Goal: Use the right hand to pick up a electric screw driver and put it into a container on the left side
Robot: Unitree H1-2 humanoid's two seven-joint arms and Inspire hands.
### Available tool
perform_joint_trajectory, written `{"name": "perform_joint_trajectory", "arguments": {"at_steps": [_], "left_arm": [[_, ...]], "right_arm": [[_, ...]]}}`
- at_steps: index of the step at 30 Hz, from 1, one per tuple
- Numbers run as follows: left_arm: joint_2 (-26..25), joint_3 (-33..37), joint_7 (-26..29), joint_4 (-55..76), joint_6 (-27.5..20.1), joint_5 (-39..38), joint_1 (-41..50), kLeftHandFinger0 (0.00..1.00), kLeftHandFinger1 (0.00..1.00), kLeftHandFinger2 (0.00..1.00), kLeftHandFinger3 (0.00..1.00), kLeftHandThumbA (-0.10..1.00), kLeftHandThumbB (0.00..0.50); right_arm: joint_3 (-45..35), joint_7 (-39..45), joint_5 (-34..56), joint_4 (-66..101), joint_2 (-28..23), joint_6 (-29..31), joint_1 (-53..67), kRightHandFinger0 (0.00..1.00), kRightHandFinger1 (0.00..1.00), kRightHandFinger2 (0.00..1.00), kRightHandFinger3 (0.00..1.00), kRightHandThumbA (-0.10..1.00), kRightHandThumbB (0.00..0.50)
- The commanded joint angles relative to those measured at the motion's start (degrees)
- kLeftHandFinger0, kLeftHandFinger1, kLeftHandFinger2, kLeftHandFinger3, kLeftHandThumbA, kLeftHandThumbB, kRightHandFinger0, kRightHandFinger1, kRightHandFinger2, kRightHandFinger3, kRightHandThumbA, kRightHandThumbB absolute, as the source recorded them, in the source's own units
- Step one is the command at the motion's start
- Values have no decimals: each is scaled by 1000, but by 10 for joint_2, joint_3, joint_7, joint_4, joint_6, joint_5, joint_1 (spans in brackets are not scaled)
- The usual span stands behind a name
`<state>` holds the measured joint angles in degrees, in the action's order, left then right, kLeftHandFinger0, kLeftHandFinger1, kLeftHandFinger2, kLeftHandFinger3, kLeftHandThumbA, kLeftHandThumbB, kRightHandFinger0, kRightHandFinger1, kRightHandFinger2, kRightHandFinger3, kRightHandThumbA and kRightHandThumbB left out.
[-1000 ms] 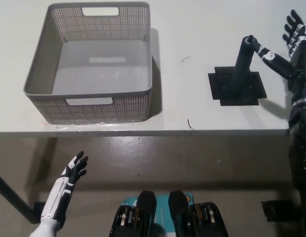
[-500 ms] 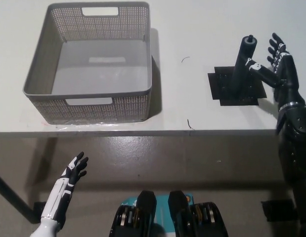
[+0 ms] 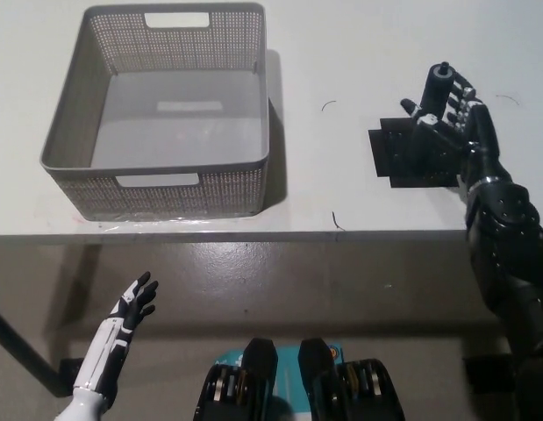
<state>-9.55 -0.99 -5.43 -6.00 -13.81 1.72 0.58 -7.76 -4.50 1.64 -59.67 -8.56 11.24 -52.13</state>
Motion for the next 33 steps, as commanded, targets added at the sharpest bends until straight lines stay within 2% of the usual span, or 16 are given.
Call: {"name": "perform_joint_trajectory", "arguments": {"at_steps": [1, 5, 7, 8, 9, 10, 11, 12, 13, 14, 16, 18, 20, 24, 33], "left_arm": [[-9, 2, -5, 12, -9, 1, -7, 1000, 1000, 1000, 1000, 1000, 152], [-11, 2, -6, 10, -12, 2, -9, 1000, 1000, 1000, 1000, 1000, 143], [-12, 3, -6, 9, -13, 3, -11, 1000, 1000, 1000, 1000, 1000, 142], [-12, 4, -8, 10, -13, 2, -10, 1000, 1000, 1000, 1000, 1000, 142], [-11, 4, -9, 10, -12, 1, -10, 1000, 1000, 1000, 1000, 1000, 145], [-11, 5, -9, 9, -12, 2, -10, 1000, 1000, 1000, 1000, 1000, 146], [-10, 5, -9, 7, -15, 2, -11, 1000, 1000, 1000, 1000, 1000, 154], [-9, 6, -8, 6, -16, 2, -12, 1000, 1000, 1000, 1000, 1000, 155], [-9, 6, -9, 7, -15, 2, -12, 1000, 1000, 1000, 1000, 1000, 156], [-10, 7, -9, 8, -15, 2, -12, 1000, 1000, 1000, 1000, 1000, 157], [-11, 7, -9, 7, -17, 3, -14, 1000, 1000, 1000, 1000, 1000, 159], [-13, 6, -9, 8, -17, 4, -15, 1000, 1000, 1000, 1000, 1000, 162], [-13, 5, -8, 10, -15, 4, -14, 1000, 1000, 1000, 1000, 1000, 162], [-14, 6, -10, 6, -18, 2, -12, 1000, 1000, 1000, 1000, 1000, 162], [-11, 4, -7, 6, -11, 2, -12, 1000, 1000, 1000, 1000, 1000, 143]], "right_arm": [[6, -9, -1, -26, 1, 39, -61, 1000, 1000, 1000, 1000, 1000, 488], [10, -9, -2, -74, 6, 42, -90, 1000, 1000, 1000, 1000, 1000, 499], [10, -9, 0, -102, 8, 46, -106, 1000, 1000, 1000, 1000, 979, 488], [12, -11, -1, -119, 8, 50, -113, 1000, 1000, 1000, 1000, 945, 498], [12, -17, -2, -131, 8, 54, -119, 1000, 1000, 1000, 1000, 873, 500], [5, -32, 4, -151, 9, 60, -131, 1000, 1000, 1000, 1000, 718, 500], [8, -88, -7, -166, 11, 43, -145, 927, 917, 1000, 1000, 532, 490], [7, -123, -10, -177, 11, 28, -156, 392, 476, 586, 798, 215, 374], [3, -141, -7, -184, 11, 18, -164, 295, 464, 628, 719, 149, 399], [7, -163, -11, -195, 8, 16, -171, 13, 121, 383, 249, -90, 256], [9, -168, -11, -200, 7, 20, -173, 0, 87, 467, 355, -100, 169], [12, -172, -13, -202, 7, 28, -172, 0, 141, 575, 487, -100, 160], [12, -175, -13, -203, 9, 29, -172, 0, 180, 608, 580, -100, 173], [19, -185, -19, -201, 12, 41, -164, 0, 178, 609, 591, -100, 150], [4, -191, 0, -194, 14, 59, -173, 0, 204, 633, 610, -100, 140]]}}
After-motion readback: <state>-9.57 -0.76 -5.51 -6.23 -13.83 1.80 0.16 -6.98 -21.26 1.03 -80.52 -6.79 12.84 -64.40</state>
